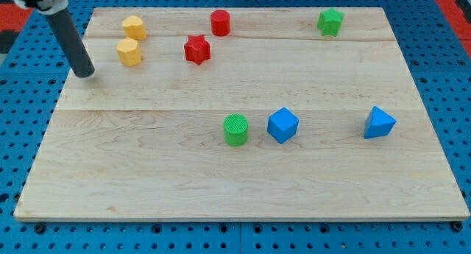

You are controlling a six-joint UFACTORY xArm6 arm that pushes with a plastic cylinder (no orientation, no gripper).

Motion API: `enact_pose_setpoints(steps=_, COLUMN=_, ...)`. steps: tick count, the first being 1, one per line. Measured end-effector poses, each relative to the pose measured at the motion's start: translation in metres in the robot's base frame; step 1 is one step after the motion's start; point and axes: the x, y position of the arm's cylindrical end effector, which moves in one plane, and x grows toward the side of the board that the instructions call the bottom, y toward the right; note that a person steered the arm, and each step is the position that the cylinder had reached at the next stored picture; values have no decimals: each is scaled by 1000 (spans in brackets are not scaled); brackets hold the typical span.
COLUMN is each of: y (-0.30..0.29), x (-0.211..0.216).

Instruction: Move the yellow hexagon to the bottom right diagonal of the red circle

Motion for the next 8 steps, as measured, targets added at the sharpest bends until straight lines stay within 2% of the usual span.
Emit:
enact_pose_setpoints(steps=1, y=30, x=-2)
enact_pose_setpoints(steps=3, y=23, x=-32)
enact_pose_setpoints(steps=4, y=66, x=-35)
enact_pose_setpoints(steps=5, y=135, x=-23)
enact_pose_setpoints(steps=7, y=97, x=-35)
enact_pose_setpoints(steps=8, y=136, x=-53)
